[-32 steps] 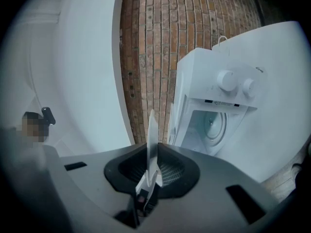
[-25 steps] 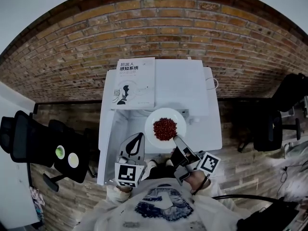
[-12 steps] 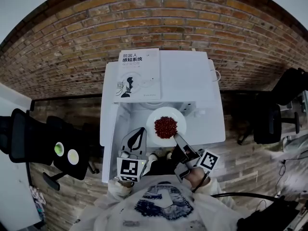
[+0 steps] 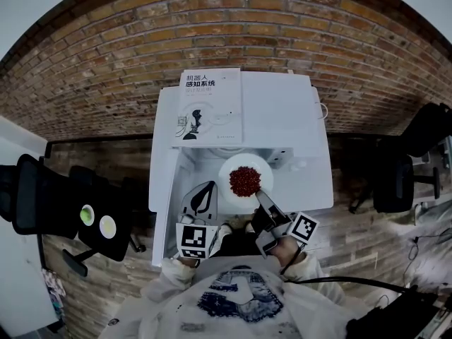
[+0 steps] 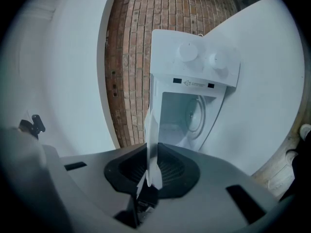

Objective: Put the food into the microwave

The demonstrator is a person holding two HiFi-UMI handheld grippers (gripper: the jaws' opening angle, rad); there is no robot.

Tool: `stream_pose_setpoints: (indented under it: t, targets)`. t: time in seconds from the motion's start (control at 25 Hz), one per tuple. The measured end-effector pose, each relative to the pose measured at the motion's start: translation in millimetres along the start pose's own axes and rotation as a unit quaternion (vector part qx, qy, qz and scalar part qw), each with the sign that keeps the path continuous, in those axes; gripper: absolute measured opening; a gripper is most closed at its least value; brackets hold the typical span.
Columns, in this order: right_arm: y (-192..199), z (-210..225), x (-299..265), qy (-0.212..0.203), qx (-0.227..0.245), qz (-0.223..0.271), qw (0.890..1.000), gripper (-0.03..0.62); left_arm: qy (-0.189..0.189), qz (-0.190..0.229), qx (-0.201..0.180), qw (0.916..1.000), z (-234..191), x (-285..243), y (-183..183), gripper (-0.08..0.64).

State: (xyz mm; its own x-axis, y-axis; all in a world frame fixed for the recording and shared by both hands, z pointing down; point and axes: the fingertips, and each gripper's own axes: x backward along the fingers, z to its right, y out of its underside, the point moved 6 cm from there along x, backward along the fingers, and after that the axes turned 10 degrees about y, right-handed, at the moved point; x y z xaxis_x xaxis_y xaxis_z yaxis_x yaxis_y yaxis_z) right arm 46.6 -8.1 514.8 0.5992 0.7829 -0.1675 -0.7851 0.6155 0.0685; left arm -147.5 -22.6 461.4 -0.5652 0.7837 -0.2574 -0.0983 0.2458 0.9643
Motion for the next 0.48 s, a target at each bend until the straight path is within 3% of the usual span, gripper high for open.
stream_pose_setpoints:
  t: [0.48]
  targets:
    - [-9, 26, -32, 0.010, -0.003, -0.003, 1.000, 0.052, -0.013, -0.009, -0.005, 0.9999, -14, -25, 13, 0.006]
